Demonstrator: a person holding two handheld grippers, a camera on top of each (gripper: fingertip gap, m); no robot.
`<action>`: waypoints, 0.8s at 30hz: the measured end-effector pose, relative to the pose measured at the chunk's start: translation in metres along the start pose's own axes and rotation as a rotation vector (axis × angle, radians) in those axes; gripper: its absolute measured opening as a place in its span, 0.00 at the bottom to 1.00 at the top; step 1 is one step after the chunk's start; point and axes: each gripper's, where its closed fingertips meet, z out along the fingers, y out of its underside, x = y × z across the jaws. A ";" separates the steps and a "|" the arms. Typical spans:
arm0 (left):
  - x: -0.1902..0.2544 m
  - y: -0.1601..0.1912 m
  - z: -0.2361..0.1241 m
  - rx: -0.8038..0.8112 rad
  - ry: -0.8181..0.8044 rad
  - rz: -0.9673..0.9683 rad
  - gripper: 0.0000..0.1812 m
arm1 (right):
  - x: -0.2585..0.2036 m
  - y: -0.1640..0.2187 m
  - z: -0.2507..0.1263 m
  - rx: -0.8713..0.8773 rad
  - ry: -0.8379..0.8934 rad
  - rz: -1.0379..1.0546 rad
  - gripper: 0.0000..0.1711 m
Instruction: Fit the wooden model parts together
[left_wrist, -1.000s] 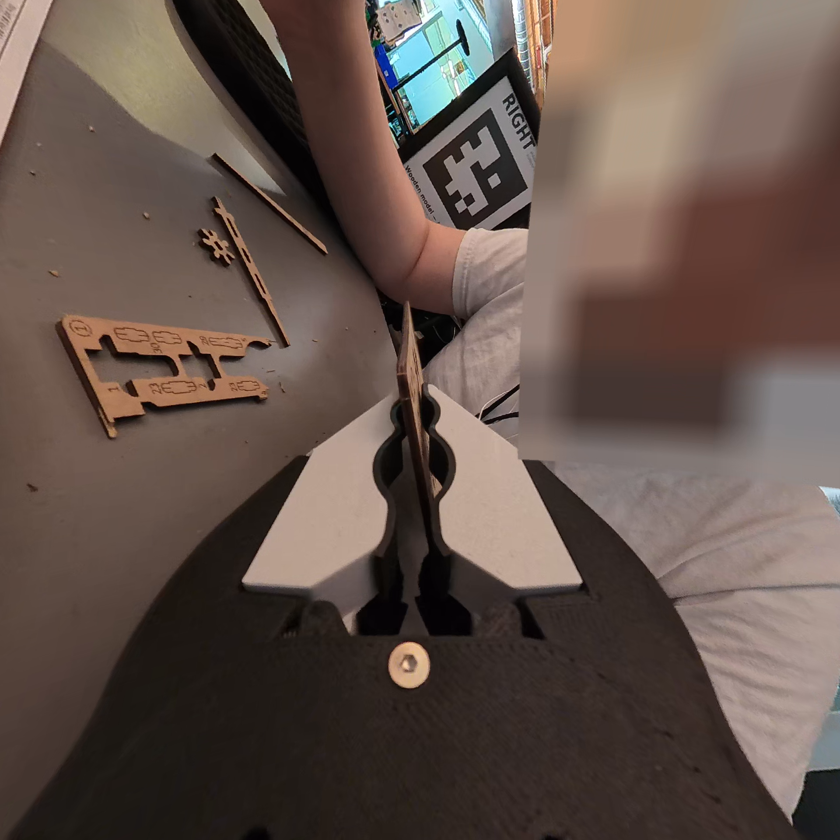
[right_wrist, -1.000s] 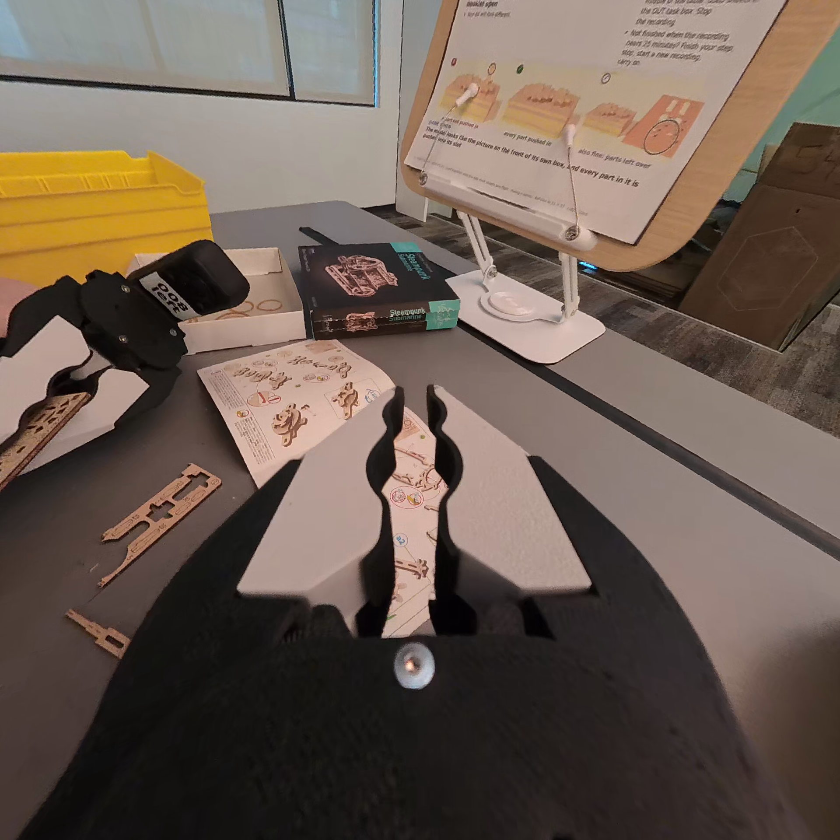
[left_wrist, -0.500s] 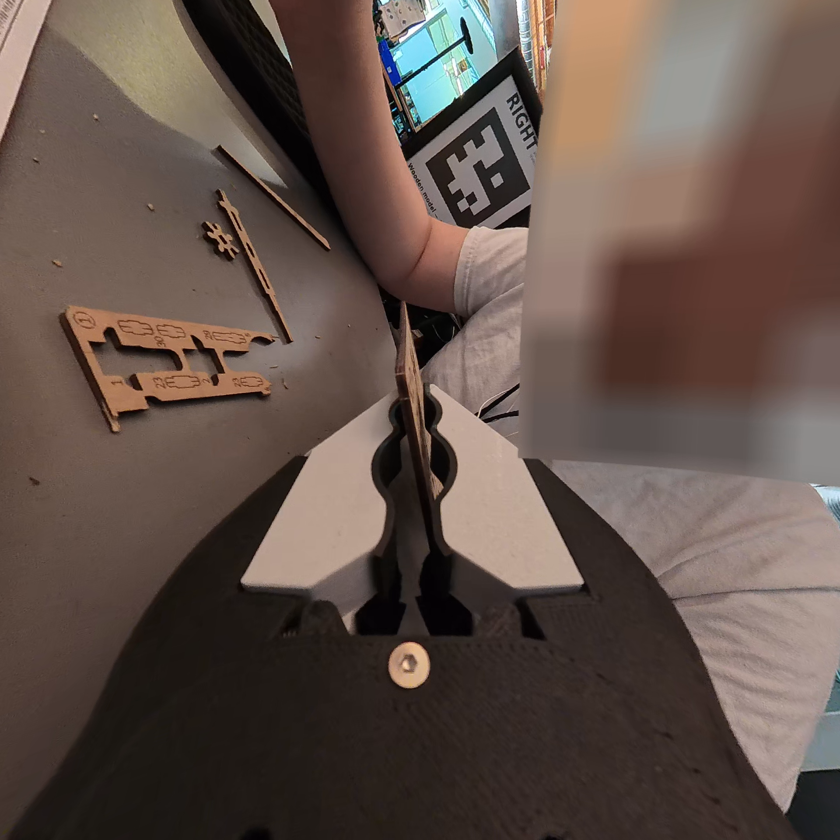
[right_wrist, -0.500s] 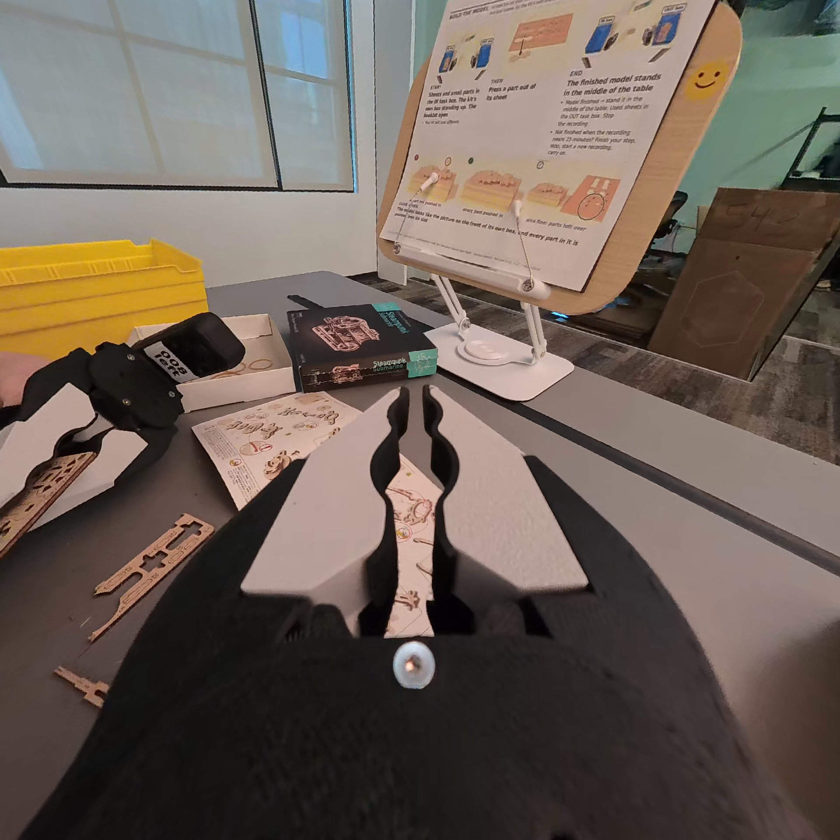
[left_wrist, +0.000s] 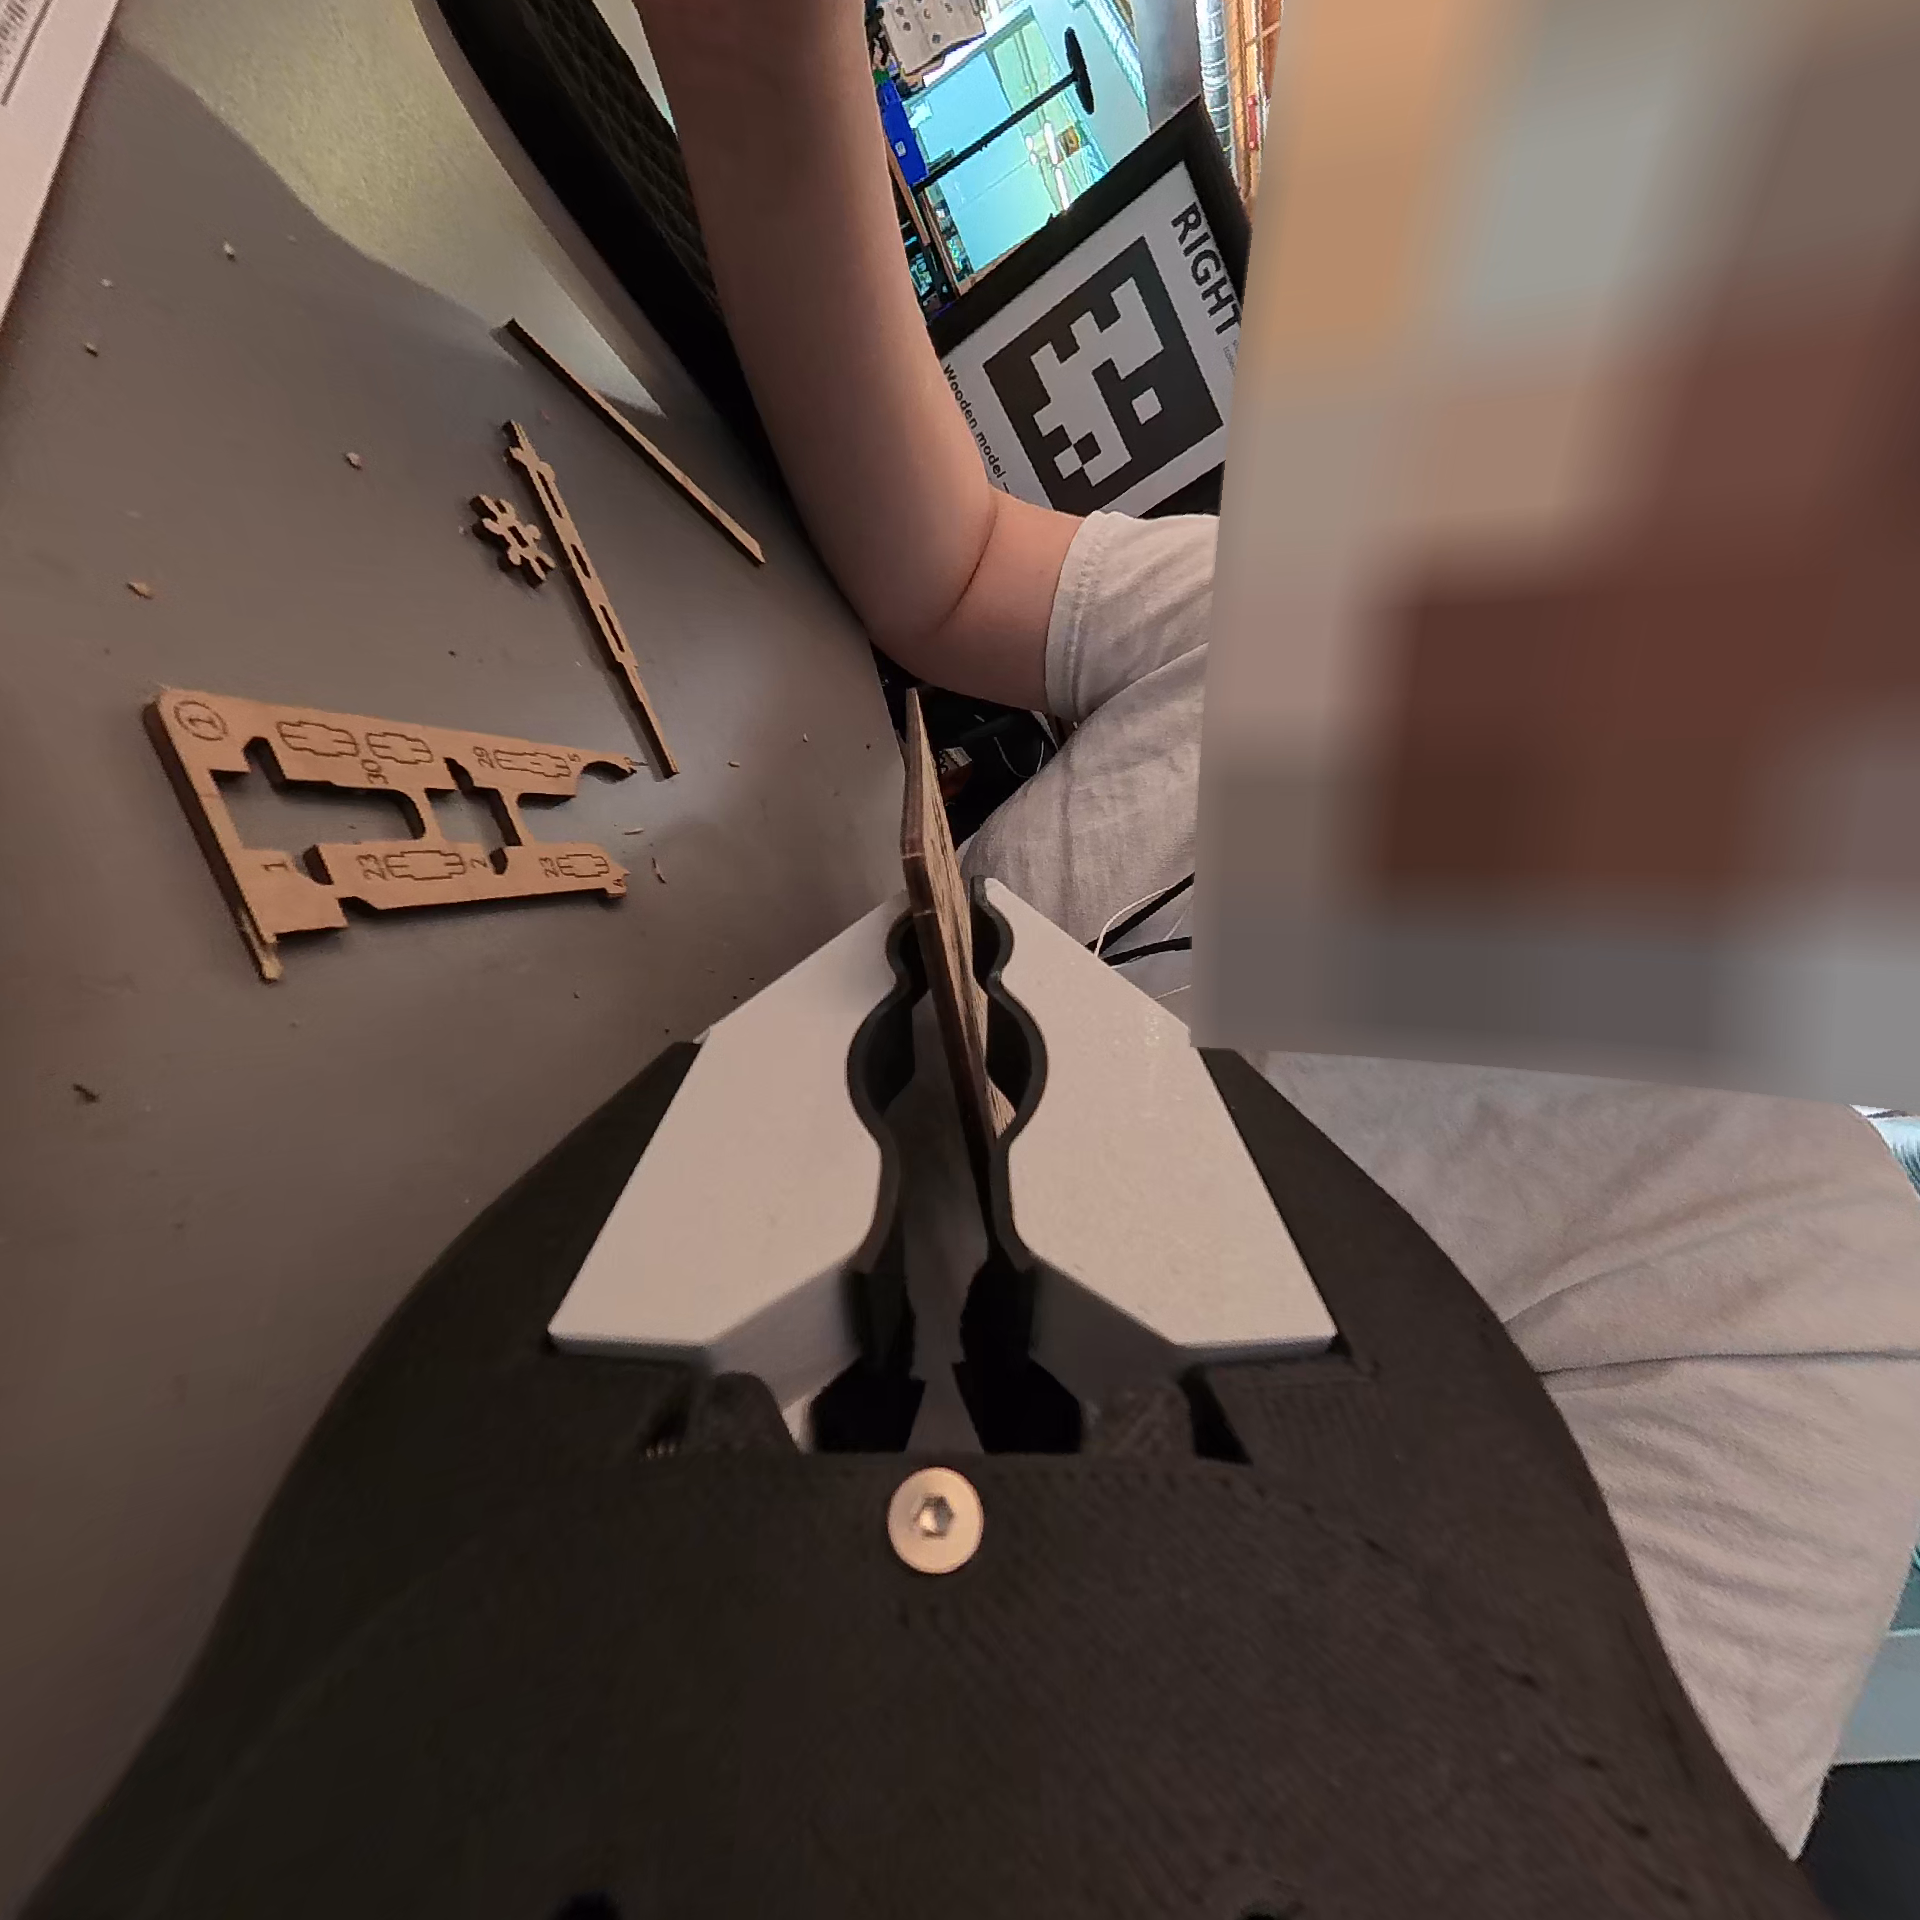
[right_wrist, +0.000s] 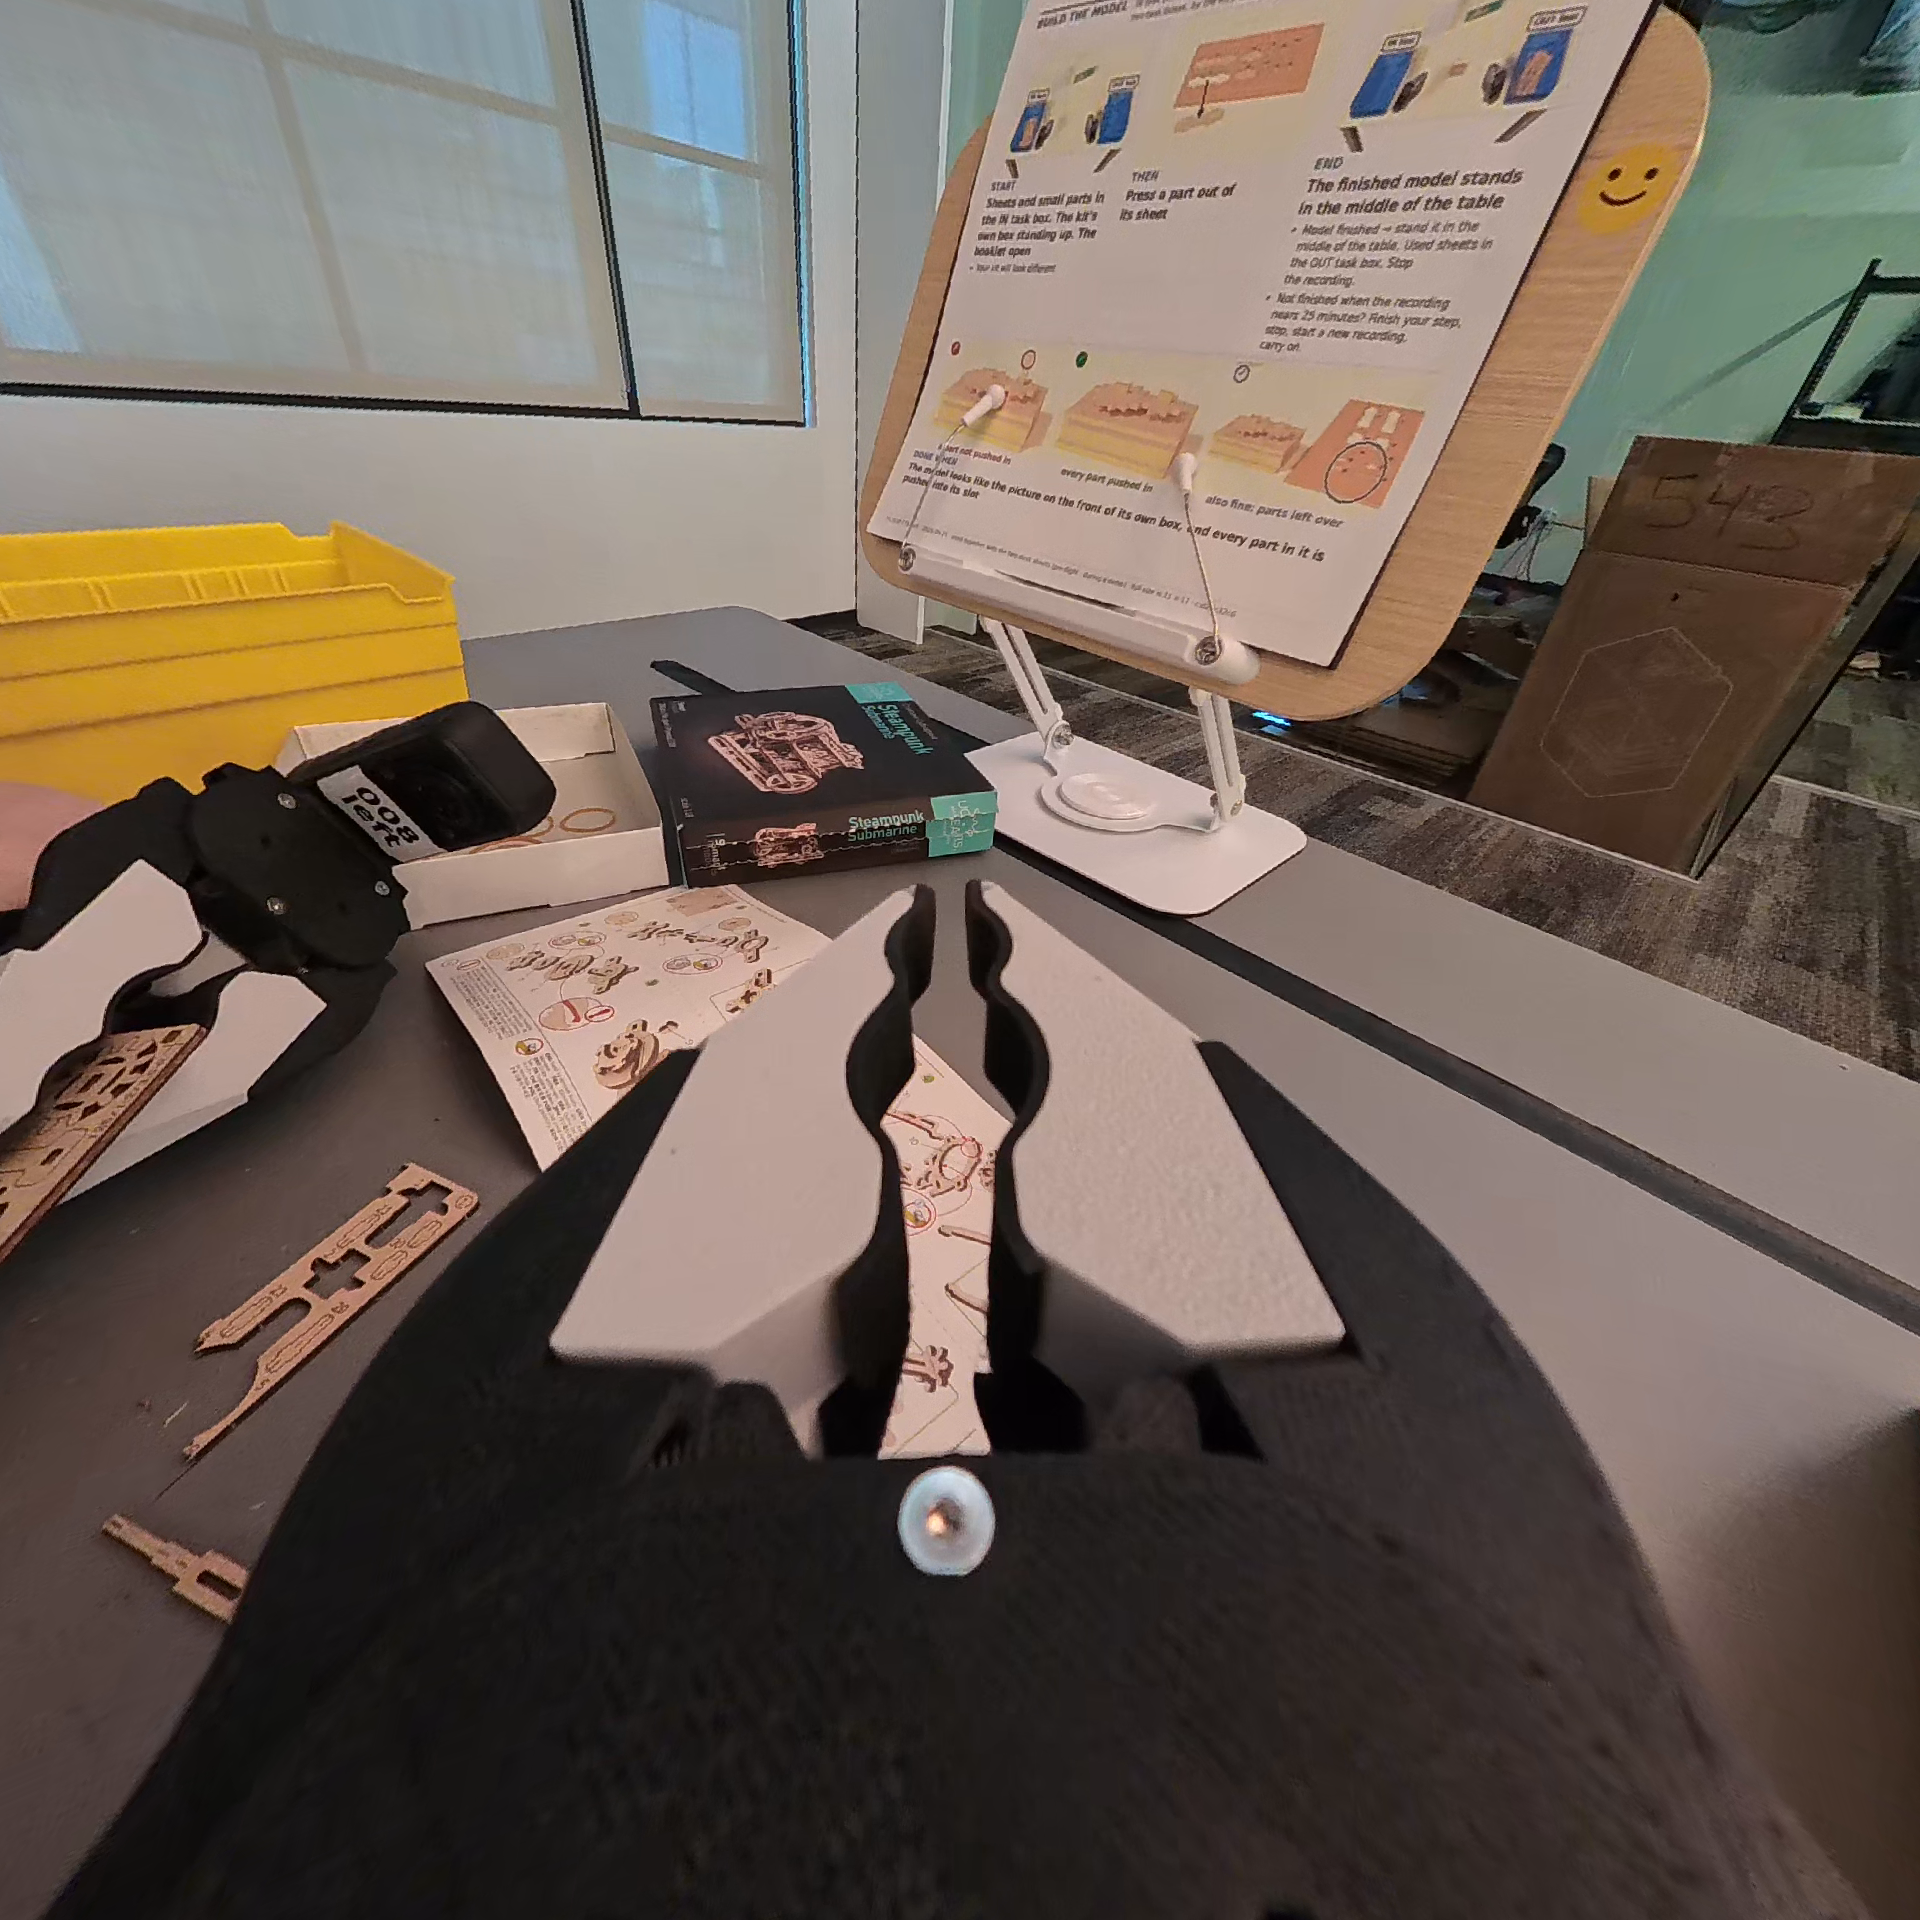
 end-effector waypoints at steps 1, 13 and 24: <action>0.000 0.000 0.000 0.000 0.000 0.000 0.02 | 0.000 0.000 0.000 0.000 0.001 -0.002 0.03; 0.000 0.001 0.000 -0.004 0.000 -0.002 0.02 | 0.005 -0.002 -0.003 0.001 0.027 -0.014 0.03; 0.000 0.001 0.000 -0.004 0.000 -0.002 0.02 | 0.011 -0.003 -0.006 0.012 0.044 0.012 0.03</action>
